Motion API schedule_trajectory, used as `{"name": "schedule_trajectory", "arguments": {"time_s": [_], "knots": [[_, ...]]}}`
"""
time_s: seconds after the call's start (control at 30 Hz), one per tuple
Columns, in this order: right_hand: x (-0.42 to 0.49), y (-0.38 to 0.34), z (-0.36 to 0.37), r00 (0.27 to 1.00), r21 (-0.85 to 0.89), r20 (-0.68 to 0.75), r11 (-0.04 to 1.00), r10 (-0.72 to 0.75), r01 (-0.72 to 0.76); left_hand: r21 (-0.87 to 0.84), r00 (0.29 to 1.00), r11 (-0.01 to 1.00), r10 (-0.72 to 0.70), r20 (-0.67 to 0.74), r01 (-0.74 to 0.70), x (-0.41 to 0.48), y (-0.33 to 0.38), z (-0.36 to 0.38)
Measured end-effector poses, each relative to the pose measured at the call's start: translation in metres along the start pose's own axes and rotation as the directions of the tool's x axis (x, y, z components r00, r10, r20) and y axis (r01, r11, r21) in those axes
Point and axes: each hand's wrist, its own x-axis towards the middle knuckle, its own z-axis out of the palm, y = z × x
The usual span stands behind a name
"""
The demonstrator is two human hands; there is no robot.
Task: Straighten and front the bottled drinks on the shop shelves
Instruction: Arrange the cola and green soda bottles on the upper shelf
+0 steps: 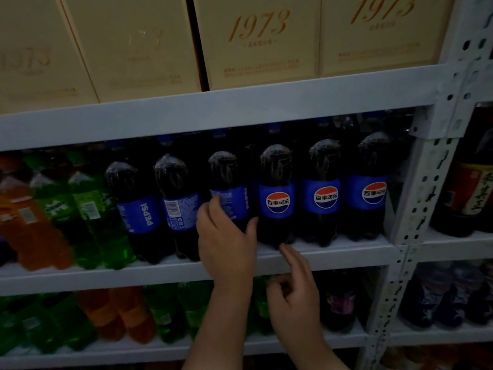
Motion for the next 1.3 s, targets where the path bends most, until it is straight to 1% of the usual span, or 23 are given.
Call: {"name": "schedule_trajectory", "arguments": {"time_s": [0.1, 0.23, 0.33, 0.37, 0.43, 0.5, 0.57, 0.63, 0.7, 0.73, 0.77, 0.83, 0.87, 0.9, 0.97, 1.0, 1.07, 1.1, 1.17, 1.23, 1.3], "knots": [[-0.004, -0.002, 0.0, 0.997, -0.055, -0.023, 0.996, -0.076, 0.074, -0.01, 0.998, 1.0, -0.009, 0.055, 0.01, -0.004, 0.001, 0.007], [0.004, -0.019, -0.012, 0.992, -0.058, -0.007, 0.99, -0.128, 0.127, -0.045, 0.995, 0.999, -0.026, 0.1, 0.031, -0.004, 0.001, 0.009], [0.035, -0.058, -0.013, 0.964, 0.013, 0.125, 0.972, -0.235, 0.235, -0.1, 0.987, 0.994, -0.033, 0.16, 0.049, -0.001, -0.003, 0.007], [0.049, -0.073, -0.01, 0.951, 0.016, 0.156, 0.963, -0.267, 0.268, -0.101, 0.983, 0.994, -0.008, 0.183, 0.027, 0.001, -0.006, 0.005], [0.079, -0.099, -0.001, 0.93, -0.033, 0.196, 0.946, -0.31, 0.322, -0.108, 0.977, 0.993, 0.066, 0.205, -0.044, 0.005, -0.015, 0.003], [0.108, -0.121, 0.009, 0.923, -0.052, 0.242, 0.945, -0.3, 0.322, -0.181, 0.971, 0.982, 0.095, 0.219, -0.055, 0.008, -0.02, -0.003], [0.129, -0.137, 0.018, 0.921, -0.028, 0.261, 0.952, -0.289, 0.306, -0.25, 0.954, 0.967, 0.111, 0.279, -0.039, 0.009, -0.023, -0.011], [0.144, -0.146, 0.025, 0.934, -0.019, 0.265, 0.967, -0.239, 0.253, -0.301, 0.932, 0.953, 0.142, 0.334, -0.037, 0.012, -0.029, -0.017], [0.153, -0.149, 0.029, 0.946, -0.052, 0.272, 0.979, -0.178, 0.199, -0.328, 0.912, 0.944, 0.168, 0.375, -0.039, 0.015, -0.035, -0.024], [0.156, -0.149, 0.03, 0.942, -0.079, 0.291, 0.977, -0.167, 0.198, -0.305, 0.908, 0.951, 0.168, 0.384, -0.047, 0.013, -0.036, -0.028], [0.158, -0.149, 0.03, 0.934, -0.108, 0.313, 0.97, -0.173, 0.216, -0.235, 0.924, 0.97, 0.148, 0.353, -0.065, 0.008, -0.037, -0.03], [0.159, -0.152, 0.029, 0.919, -0.184, 0.332, 0.941, -0.212, 0.284, -0.031, 0.971, 0.997, 0.081, 0.224, -0.076, -0.011, -0.038, -0.031], [0.159, -0.154, 0.028, 0.914, -0.222, 0.331, 0.922, -0.235, 0.317, 0.031, 0.978, 0.999, 0.031, 0.208, -0.038, -0.022, -0.036, -0.033], [0.159, -0.156, 0.029, 0.908, -0.26, 0.332, 0.9, -0.255, 0.348, 0.062, 0.976, 0.998, -0.027, 0.215, 0.014, -0.03, -0.034, -0.033], [0.158, -0.159, 0.032, 0.908, -0.354, 0.324, 0.857, -0.264, 0.375, 0.067, 0.949, 0.99, -0.136, 0.286, 0.122, -0.035, -0.033, -0.028], [0.157, -0.161, 0.034, 0.914, -0.405, 0.309, 0.833, -0.262, 0.376, 0.072, 0.935, 0.986, -0.165, 0.313, 0.149, -0.033, -0.034, -0.026], [0.158, -0.165, 0.037, 0.928, -0.468, 0.285, 0.81, -0.24, 0.353, 0.059, 0.928, 0.984, -0.18, 0.326, 0.17, -0.027, -0.036, -0.025], [0.159, -0.167, 0.037, 0.93, -0.466, 0.29, 0.816, -0.225, 0.342, 0.052, 0.932, 0.985, -0.174, 0.317, 0.166, -0.026, -0.037, -0.027], [0.162, -0.169, 0.035, 0.926, -0.388, 0.342, 0.873, -0.162, 0.296, 0.077, 0.955, 0.99, -0.137, 0.263, 0.121, -0.031, -0.041, -0.033], [0.165, -0.169, 0.03, 0.915, -0.245, 0.4, 0.954, -0.061, 0.171, 0.09, 0.976, 0.993, -0.088, 0.201, 0.071, -0.034, -0.049, -0.038], [0.168, -0.168, 0.024, 0.894, -0.175, 0.448, 0.979, -0.015, 0.104, 0.058, 0.971, 0.997, -0.066, 0.231, 0.054, -0.035, -0.054, -0.039]]}}
